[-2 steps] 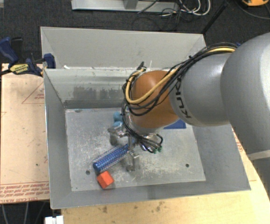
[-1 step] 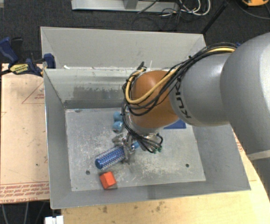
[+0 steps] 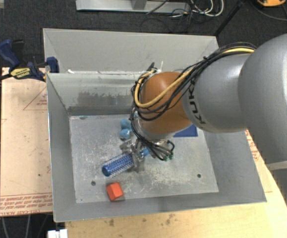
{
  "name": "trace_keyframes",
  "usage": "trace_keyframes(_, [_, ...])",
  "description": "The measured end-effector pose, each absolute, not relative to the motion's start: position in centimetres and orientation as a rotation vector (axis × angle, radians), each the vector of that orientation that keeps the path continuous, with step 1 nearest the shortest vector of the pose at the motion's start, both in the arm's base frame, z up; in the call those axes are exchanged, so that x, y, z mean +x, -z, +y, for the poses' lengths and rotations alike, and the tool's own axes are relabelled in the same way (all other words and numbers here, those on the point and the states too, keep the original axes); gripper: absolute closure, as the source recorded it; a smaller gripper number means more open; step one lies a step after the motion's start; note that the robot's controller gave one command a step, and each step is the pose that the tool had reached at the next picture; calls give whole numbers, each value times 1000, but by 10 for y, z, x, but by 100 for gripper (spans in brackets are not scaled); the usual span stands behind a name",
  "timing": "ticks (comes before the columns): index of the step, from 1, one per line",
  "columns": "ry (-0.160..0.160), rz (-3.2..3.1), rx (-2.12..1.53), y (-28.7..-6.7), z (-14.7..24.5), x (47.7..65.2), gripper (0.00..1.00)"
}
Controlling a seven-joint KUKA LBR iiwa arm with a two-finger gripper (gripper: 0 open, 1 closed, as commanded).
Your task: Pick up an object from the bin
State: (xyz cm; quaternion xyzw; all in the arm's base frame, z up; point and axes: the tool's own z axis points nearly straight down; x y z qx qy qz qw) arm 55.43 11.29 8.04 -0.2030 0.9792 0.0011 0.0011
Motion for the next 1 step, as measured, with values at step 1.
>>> trace_keyframes(1, [-3, 3075, -634, -86, 113, 554, 100])
